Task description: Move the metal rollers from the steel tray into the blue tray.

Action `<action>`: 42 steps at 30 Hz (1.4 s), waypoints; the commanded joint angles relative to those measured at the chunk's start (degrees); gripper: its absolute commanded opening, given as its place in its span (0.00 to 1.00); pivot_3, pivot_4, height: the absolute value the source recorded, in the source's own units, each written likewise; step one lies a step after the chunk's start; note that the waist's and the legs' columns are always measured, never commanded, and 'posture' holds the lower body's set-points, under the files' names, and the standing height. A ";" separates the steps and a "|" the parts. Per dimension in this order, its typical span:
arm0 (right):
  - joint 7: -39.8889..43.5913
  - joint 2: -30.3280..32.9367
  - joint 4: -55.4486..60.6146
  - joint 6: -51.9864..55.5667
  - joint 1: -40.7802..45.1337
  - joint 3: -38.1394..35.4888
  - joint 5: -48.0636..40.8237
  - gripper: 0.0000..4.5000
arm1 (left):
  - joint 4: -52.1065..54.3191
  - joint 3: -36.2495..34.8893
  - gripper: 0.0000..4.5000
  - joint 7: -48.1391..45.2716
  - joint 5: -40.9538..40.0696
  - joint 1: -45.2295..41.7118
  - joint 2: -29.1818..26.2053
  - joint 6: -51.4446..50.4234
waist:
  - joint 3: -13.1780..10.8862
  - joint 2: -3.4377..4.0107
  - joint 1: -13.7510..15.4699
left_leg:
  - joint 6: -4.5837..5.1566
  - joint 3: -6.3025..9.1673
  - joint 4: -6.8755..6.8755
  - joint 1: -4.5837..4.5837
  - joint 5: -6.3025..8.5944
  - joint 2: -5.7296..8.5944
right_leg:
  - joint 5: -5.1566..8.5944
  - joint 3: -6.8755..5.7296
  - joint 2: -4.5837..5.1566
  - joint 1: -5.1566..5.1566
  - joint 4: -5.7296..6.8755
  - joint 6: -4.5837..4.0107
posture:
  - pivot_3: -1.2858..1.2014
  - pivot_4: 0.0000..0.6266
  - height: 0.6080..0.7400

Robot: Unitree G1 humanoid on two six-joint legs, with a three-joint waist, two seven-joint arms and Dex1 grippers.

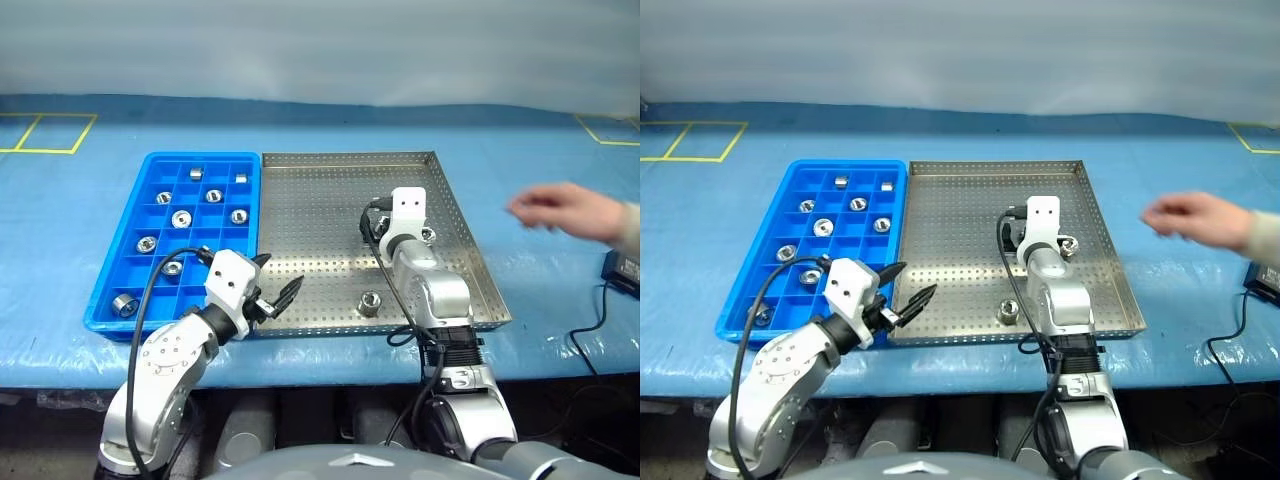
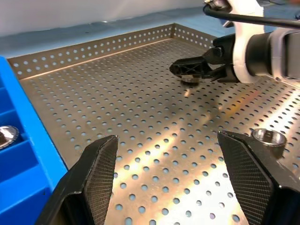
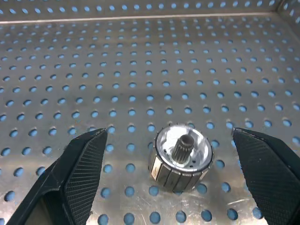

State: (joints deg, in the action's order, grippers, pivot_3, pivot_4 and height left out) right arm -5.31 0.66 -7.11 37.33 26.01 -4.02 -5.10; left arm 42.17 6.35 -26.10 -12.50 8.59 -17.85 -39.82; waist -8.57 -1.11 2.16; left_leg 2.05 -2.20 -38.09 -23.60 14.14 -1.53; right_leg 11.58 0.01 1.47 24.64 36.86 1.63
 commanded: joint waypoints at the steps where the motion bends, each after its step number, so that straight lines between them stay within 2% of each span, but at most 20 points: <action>1: 0.69 -0.69 0.79 -1.75 0.08 -0.47 -0.75 1.00 | 3.92 1.64 0.82 0.09 -1.59 0.45 -0.86 -0.49 | -0.01 0.02 0.02 | 0.00 -0.01 0.00 0.01 0.00 0.00 | 0.00 0.02 0.00 -0.01 0.00 0.00 | 0.59 0.24 1.00; 23: 1.25 -1.17 2.13 -1.59 -1.39 -0.68 -0.07 1.00 | 3.33 4.22 0.82 3.64 -1.69 -0.86 -2.76 -1.27 | -0.07 0.13 0.05 | 0.00 0.00 0.02 0.01 0.00 0.00 | 0.04 0.03 0.01 0.00 -0.01 -0.05 | 0.59 0.24 1.00; 34: 2.92 -2.26 7.03 -1.18 1.57 1.17 -0.98 1.00 | 3.37 4.48 0.82 5.35 -1.95 -1.06 -2.22 -1.09 | -0.10 0.18 0.02 | 0.00 0.00 0.02 0.01 0.00 -0.01 | 0.04 0.03 0.00 0.01 0.00 -0.04 | 0.59 0.24 1.00; 42: 12.39 -3.25 9.48 -0.16 2.96 10.34 -2.18 1.00 | 3.79 4.48 0.82 7.03 -1.76 -0.35 -2.18 -1.09 | -0.10 0.18 0.20 | -0.01 0.03 0.09 0.02 0.00 -0.02 | 0.05 0.01 -0.02 0.02 0.00 -0.06 | 0.61 0.24 1.00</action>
State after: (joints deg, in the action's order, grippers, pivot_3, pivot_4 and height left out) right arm 5.56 -2.69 0.92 36.99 28.09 4.93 -7.10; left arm 43.22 10.74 -19.55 -14.08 8.17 -20.31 -41.21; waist -8.67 -0.93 2.36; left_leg 2.05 -2.17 -38.00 -23.58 14.14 -1.55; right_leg 11.64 0.02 1.46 24.65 36.86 1.57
